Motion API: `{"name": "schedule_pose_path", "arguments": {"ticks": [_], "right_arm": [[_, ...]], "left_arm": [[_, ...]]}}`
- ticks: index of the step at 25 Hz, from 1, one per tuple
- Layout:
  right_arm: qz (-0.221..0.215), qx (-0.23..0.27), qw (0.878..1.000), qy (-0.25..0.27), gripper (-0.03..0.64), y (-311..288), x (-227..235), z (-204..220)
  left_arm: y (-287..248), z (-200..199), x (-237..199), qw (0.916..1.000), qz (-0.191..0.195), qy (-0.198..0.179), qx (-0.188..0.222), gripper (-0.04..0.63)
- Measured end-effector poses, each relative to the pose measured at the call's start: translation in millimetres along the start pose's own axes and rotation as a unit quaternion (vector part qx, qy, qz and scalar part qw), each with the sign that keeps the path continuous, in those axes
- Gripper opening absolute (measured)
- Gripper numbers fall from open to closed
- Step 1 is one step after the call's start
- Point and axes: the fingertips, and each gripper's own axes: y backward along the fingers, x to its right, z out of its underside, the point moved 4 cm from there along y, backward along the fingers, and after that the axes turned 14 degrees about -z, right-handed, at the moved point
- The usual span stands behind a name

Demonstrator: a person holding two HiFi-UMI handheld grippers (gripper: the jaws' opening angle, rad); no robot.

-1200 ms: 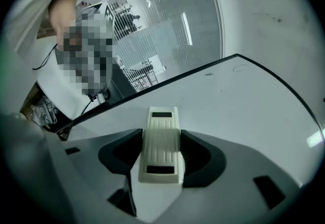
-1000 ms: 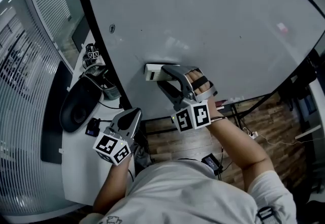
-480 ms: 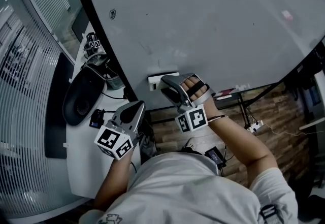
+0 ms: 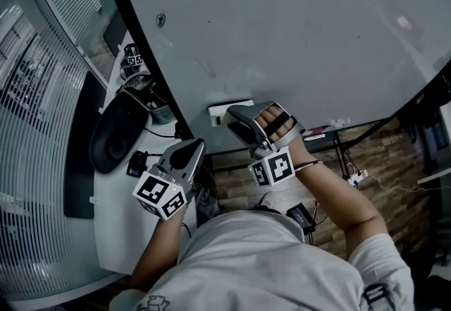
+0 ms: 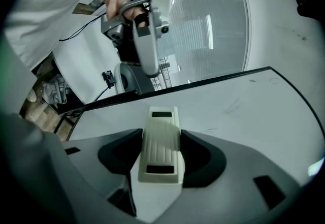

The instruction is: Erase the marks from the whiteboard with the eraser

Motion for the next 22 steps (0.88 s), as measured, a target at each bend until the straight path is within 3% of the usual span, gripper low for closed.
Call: {"name": "schedule_pose_path", "arguments": {"ticks": [7,14,17,22], "right_arm": [[0.083,0.01,0.996,0.017,0.235,40,78,-11],[0.171,0.021,0.985,0.008,0.235,85,149,-15],[0.174,0.025,0.984,-0.001,0.235,87,143,-15],[0.132,0.03,0.991,0.002,0.235,60,99,-13]], "left_arm": [[1,-6,2,0.9999,0.002,0.003,0.009,0.008],[8,-2,3,0.9999,-0.004,0.007,0.013,0.008],[11,-1,8,0.9999,-0.006,0.006,0.013,0.008],[15,-5,10,0.9999,-0.009,0.003,0.009,0.008]]}}
